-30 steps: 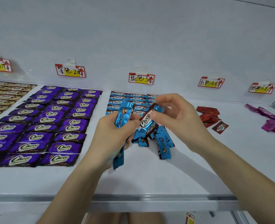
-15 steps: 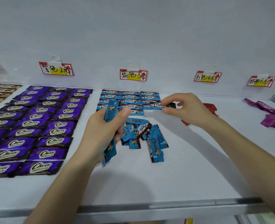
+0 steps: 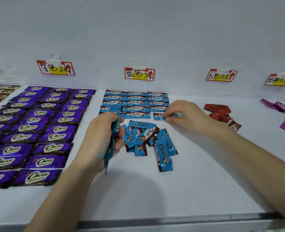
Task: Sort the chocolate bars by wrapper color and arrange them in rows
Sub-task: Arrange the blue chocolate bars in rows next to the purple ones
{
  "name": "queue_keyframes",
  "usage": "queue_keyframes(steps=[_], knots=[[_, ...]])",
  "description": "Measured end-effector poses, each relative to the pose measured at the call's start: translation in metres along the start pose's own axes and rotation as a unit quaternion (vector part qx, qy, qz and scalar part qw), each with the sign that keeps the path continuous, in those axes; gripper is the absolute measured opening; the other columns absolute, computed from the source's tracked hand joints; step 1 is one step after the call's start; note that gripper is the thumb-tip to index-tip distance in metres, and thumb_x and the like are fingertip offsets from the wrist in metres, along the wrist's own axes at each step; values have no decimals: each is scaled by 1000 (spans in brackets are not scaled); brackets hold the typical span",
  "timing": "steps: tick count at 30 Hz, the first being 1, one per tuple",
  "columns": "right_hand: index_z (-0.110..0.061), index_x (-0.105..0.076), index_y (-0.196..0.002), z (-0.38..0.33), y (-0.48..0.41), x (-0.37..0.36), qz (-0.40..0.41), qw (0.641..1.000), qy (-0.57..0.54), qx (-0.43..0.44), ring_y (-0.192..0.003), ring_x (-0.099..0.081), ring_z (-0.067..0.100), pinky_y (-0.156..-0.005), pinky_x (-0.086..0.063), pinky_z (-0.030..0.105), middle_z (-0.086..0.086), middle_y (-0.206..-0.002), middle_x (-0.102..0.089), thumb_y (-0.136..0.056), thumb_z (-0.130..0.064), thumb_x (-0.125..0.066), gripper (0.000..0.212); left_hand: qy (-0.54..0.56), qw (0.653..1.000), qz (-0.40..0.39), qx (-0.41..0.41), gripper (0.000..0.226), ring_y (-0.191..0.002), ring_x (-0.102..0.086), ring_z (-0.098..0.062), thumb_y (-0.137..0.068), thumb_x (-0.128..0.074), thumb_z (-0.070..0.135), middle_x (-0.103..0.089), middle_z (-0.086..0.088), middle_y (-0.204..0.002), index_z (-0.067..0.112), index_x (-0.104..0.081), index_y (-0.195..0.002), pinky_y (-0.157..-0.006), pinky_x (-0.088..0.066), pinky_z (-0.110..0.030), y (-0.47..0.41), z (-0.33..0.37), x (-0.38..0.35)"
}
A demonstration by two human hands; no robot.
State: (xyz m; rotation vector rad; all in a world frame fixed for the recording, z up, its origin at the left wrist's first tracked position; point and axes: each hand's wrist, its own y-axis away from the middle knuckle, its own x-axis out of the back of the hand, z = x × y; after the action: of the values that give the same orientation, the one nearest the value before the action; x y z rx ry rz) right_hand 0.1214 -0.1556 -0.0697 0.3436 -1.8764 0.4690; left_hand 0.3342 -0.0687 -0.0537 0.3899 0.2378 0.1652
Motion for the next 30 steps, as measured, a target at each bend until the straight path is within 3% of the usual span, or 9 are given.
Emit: queue_keyframes(steps=[3,10,19,24,27,30], knots=[[-10,-68,-108,0,-2,-2,-11,1000,-5,-2,-105,-52,17,-87,-43,30,7,-111,-63,-87,-15,-61,23,2,1000,4,6,19,-27,-30,-8,-95,-36,22,-44,0,-44,10,-48,-87,-31,-24,-12,0,1,-1],[-8,-67,-109,3,-8,-6,-10,1000,-7,3,-106,-51,17,-79,-36,18,7,-111,-63,-88,-14,-60,23,-17,1000,8,-6,22,-26,-31,-9,-96,-35,19,-45,-1,-45,9,-48,-82,-31,-24,-13,1,1,-1],[-8,-67,-109,4,-10,-6,1,1000,-14,10,-106,-51,16,-78,-33,15,7,-112,-62,-88,-13,-60,23,-80,993,-9,-89,19,-31,-34,-8,-98,-44,23,-66,-2,-57,14,-58,-88,-32,-27,-15,3,-3,1],[-11,-65,-112,0,-10,-5,-4,1000,-13,-3,-103,-50,12,-75,-35,15,5,-114,-61,-88,-17,-59,25,-89,989,-27,-118,16,-37,-33,-7,-93,-50,30,-63,1,-56,20,-63,-96,-35,-30,-14,4,-7,4],[-18,-63,-109,-25,-7,4,49,990,-127,-37,-88,-53,1,-64,-39,5,-8,-105,-61,-89,-23,-58,21,-73,987,-39,-136,19,-37,-33,-7,-92,-51,32,-52,1,-52,18,-64,-87,-35,-29,-15,6,-6,4],[-31,-60,-96,-64,4,17,46,945,-323,-26,-80,-61,-3,-62,-46,6,-17,-91,-63,-89,-31,-53,10,-48,987,-65,-141,25,-37,-32,-8,-93,-49,31,-46,-1,-55,13,-60,-80,-35,-27,-15,10,-5,4]])
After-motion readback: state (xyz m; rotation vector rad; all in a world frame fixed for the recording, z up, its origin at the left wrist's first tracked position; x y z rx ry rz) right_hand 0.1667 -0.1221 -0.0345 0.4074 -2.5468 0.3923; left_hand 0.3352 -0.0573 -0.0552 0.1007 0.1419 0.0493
